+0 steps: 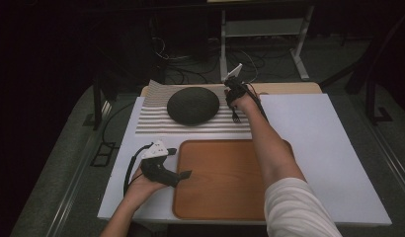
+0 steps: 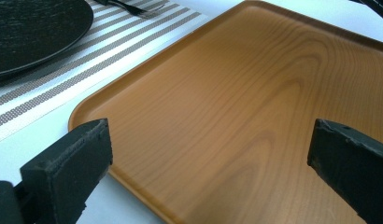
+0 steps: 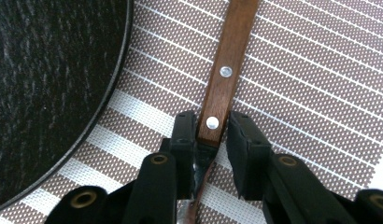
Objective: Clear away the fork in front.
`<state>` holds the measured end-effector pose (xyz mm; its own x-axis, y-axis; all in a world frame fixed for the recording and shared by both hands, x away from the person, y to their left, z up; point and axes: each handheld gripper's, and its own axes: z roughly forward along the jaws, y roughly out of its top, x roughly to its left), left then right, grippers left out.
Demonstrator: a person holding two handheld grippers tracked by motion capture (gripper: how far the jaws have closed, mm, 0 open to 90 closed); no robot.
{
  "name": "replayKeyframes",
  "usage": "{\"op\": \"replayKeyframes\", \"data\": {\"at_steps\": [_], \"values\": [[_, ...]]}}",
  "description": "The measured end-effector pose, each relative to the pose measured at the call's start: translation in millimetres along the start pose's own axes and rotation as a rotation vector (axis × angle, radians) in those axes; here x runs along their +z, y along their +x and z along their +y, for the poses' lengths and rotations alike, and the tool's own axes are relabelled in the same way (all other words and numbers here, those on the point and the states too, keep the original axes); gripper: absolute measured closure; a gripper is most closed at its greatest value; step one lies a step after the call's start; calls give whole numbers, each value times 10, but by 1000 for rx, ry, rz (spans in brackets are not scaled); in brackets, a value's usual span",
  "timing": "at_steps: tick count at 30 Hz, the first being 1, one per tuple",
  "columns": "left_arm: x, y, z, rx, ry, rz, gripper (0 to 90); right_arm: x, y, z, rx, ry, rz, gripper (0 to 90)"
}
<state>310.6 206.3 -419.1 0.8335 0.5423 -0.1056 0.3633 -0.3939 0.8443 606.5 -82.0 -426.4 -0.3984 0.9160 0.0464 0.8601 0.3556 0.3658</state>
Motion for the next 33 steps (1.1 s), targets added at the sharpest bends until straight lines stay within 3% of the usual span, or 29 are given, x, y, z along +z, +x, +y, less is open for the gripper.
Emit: {"op": "replayKeyframes", "data": {"at_steps": [16, 23, 33], "values": [[-1, 9, -6, 1, 2, -3, 0, -12, 20, -7, -43, 17, -17, 774], [-7, 15, -9, -2, -1, -1, 0, -54, -39, -46, -31, 13, 4, 777], [-8, 13, -9, 0, -1, 2, 0, -277, -151, -146, -29, -37, 65, 778]]}}
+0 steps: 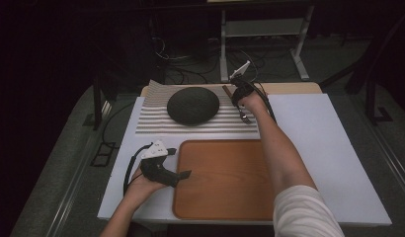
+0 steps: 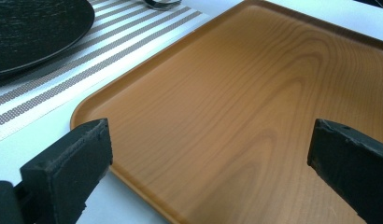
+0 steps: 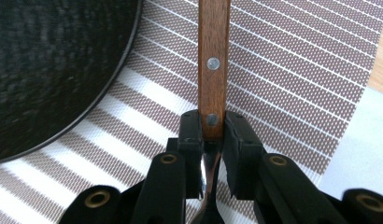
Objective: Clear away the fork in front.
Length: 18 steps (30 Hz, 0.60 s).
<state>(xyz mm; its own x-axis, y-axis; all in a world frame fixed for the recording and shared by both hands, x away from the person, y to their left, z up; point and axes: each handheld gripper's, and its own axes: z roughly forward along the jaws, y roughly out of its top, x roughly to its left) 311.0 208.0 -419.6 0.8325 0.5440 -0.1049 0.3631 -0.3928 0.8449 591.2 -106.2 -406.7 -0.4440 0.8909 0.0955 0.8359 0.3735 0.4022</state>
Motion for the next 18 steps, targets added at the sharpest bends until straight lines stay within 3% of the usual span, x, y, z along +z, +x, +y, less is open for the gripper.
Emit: {"op": "replayKeyframes", "data": {"at_steps": [6, 10, 14, 18], "values": [[9, -5, 0, 2, 2, -1, 0, -196, -66, -103, 13, -41, 51, 778], [8, 0, 0, 2, 2, -2, 0, -358, -83, -182, -8, -68, 70, 777], [6, 4, -1, -3, -5, -2, 0, -597, -80, -389, -25, -135, 134, 777], [4, 3, 0, -1, -4, -1, 0, -708, -84, -529, -41, -164, 154, 776]]}}
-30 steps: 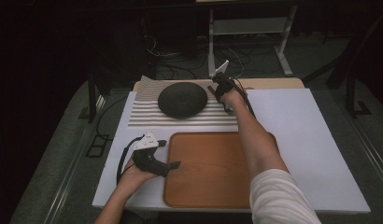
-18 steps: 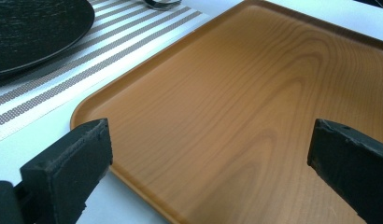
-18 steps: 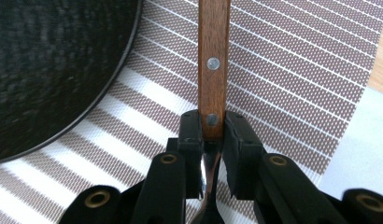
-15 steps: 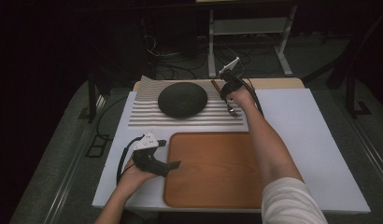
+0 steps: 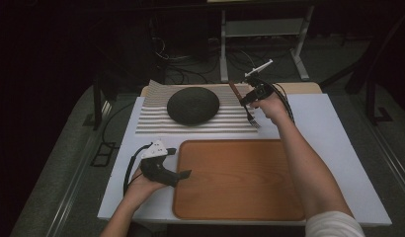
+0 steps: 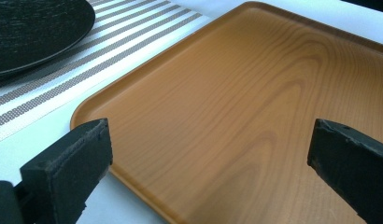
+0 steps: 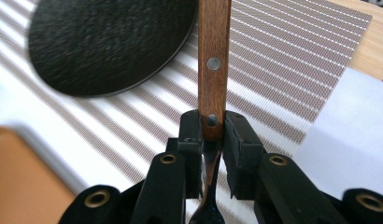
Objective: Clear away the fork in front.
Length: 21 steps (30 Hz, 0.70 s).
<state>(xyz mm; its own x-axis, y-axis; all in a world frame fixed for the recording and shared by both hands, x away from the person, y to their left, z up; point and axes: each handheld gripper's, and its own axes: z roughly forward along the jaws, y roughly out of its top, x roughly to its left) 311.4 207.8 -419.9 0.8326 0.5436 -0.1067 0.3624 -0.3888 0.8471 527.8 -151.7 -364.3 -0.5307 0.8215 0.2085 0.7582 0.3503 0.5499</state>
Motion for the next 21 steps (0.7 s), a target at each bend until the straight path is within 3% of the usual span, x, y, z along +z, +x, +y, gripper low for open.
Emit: {"op": "replayKeyframes", "data": {"at_steps": [12, 21], "values": [[1, 17, -3, -7, -8, 11, 0, -419, 64, -598, -45, -131, 109, 777], [17, 5, -5, -5, 1, 27, 0, -582, 137, -854, -79, -183, 140, 776]]}}
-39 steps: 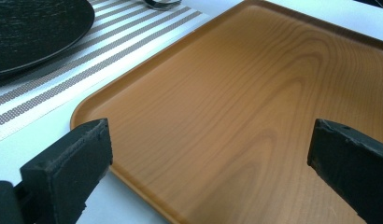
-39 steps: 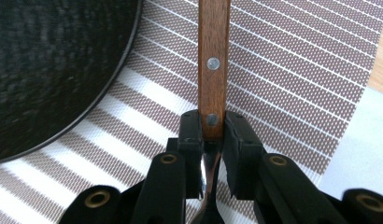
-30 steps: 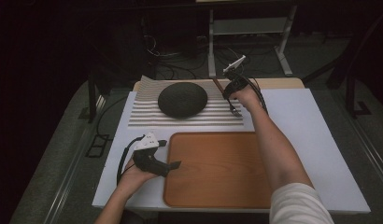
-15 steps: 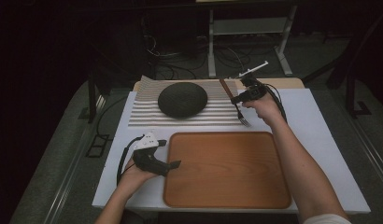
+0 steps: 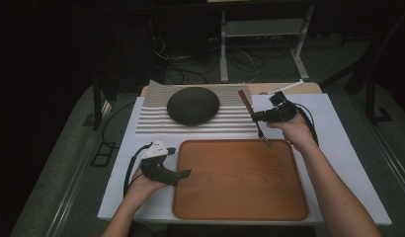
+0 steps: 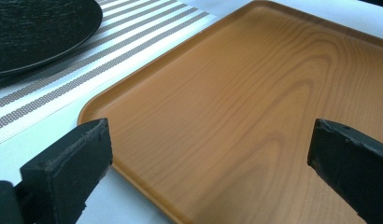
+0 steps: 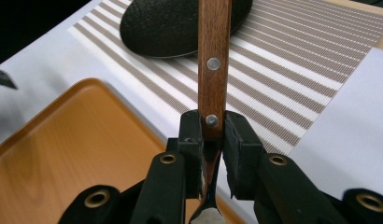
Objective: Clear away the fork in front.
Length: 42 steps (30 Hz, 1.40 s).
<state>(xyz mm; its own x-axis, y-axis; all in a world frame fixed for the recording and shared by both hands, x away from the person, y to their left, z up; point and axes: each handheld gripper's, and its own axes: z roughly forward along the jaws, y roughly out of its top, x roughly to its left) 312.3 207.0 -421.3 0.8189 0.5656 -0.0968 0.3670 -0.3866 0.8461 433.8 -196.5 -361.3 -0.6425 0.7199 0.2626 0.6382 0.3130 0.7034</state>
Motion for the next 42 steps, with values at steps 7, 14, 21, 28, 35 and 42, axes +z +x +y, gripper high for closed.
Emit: {"op": "replayKeyframes", "data": {"at_steps": [7, 14, 21, 28, 35, 42], "values": [[-2, -5, 3, -4, -5, 6, 0, -126, 91, -160, -14, -38, 35, 776], [7, -6, 5, -7, -1, 15, 0, -265, 239, -300, -45, -70, 72, 776], [11, -20, 29, -23, -14, 13, 0, -358, 431, -428, -97, -98, 107, 776], [64, -67, 98, -16, -20, 4, 0, -360, 482, -636, -90, -95, 134, 776], [158, -158, 290, 12, -41, -12, 0, -400, 508, -878, -72, -99, 157, 776], [294, -238, 503, 37, -64, -63, 0, -460, 577, -1036, -75, -117, 172, 775]]}}
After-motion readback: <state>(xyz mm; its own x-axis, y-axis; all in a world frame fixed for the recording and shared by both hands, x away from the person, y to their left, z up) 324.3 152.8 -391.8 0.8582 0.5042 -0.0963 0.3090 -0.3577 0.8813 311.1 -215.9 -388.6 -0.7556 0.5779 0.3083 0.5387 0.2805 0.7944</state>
